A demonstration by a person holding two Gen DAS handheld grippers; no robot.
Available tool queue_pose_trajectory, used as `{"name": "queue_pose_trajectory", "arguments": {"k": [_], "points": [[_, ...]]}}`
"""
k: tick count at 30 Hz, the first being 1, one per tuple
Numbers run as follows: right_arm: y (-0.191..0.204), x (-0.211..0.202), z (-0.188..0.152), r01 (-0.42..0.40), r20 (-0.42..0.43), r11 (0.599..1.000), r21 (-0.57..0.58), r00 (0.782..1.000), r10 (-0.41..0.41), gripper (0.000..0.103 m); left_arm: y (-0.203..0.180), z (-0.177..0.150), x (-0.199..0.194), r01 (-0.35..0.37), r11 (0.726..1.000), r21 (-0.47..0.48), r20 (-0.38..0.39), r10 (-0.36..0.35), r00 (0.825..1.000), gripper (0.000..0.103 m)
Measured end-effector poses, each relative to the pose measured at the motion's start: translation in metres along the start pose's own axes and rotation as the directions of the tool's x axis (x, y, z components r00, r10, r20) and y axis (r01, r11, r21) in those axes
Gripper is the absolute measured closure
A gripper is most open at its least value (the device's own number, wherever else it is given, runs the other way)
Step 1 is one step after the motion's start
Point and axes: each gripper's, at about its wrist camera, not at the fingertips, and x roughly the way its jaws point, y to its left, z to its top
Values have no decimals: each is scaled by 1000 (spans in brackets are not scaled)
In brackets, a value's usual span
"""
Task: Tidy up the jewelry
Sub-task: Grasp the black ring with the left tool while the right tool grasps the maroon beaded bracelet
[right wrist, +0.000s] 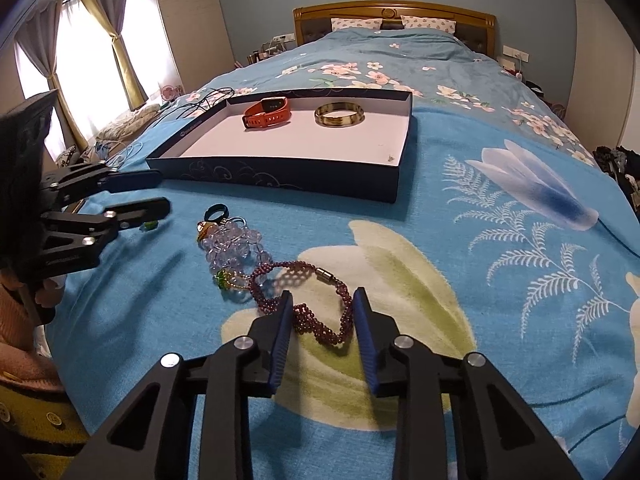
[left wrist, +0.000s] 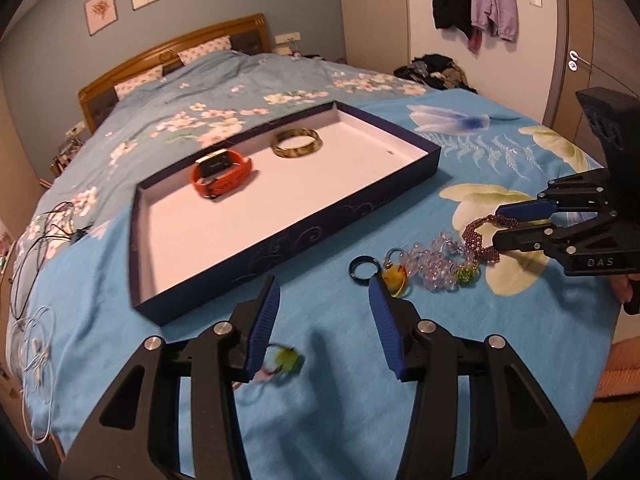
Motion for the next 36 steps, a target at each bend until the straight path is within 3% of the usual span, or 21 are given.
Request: {"name": "queue_pose_trajectory", "arguments": {"k": [11, 18, 22, 24, 36], "points": [[-2, 0, 0, -17, 5, 1000, -4, 1000, 17, 84, -3, 9, 32, 81, 997, -8, -61, -81, 995, 68], [-1, -1, 0, -23, 5, 1000, -2, 1000, 23, 90, -8, 10, 43, 123, 992, -1, -92, -123, 988, 68], [0, -1, 1, -27, 9, 1000, -3, 1000, 27, 95, -9, 10, 44, 130, 991, -4, -91, -130, 987, 72], [0, -3, 1, -29, 14, 1000, -1, 999, 29, 98, -10, 11, 45, 131, 991, -5, -90, -131, 987, 82], [1, -19, 12, -73, 76, 997, 10, 994, 72, 103, -8, 8, 28, 135, 990, -44, -44, -137, 990, 82]]}}
